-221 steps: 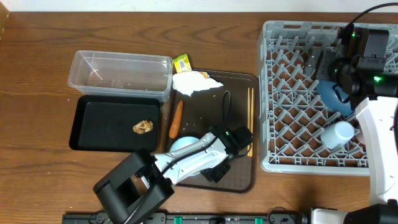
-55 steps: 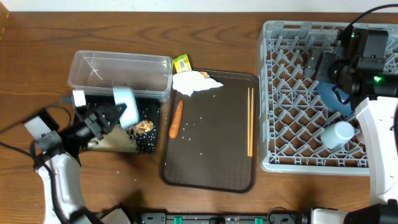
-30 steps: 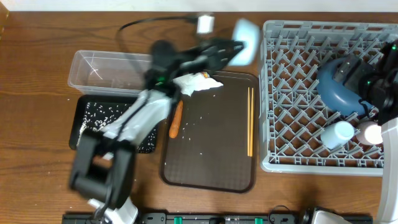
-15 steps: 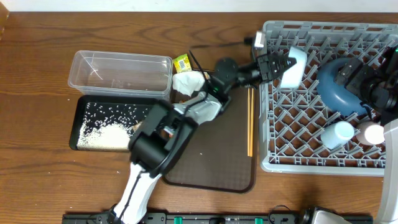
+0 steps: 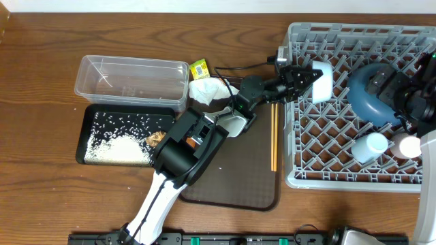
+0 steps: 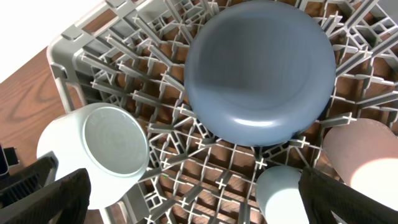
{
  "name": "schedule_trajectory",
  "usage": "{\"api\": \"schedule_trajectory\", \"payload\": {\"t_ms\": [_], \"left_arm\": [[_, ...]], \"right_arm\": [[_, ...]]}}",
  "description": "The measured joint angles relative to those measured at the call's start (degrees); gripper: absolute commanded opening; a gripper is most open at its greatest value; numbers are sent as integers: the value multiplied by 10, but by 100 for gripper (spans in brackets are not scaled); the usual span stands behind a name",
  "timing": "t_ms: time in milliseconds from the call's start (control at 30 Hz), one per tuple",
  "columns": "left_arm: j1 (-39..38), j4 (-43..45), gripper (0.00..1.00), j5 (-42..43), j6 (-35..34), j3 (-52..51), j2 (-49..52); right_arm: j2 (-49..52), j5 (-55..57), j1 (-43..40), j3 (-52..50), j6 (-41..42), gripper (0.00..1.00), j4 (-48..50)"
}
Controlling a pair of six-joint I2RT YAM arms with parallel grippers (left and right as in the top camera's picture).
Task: Sort waste into correct bins and load items into the dishwasher rack
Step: 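Pass the white bowl from the left gripper to the right gripper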
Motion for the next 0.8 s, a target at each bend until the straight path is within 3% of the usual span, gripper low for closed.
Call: {"api": "schedule_trajectory", "payload": {"t_ms": [600,800], "left_arm": [[-4,37,7,-3,-46,2,0],[-4,-24,7,6,-43,3,0]], "right_arm": [[0,0,0,0,0,99,-6],[0,0,0,0,0,99,-7]]}}
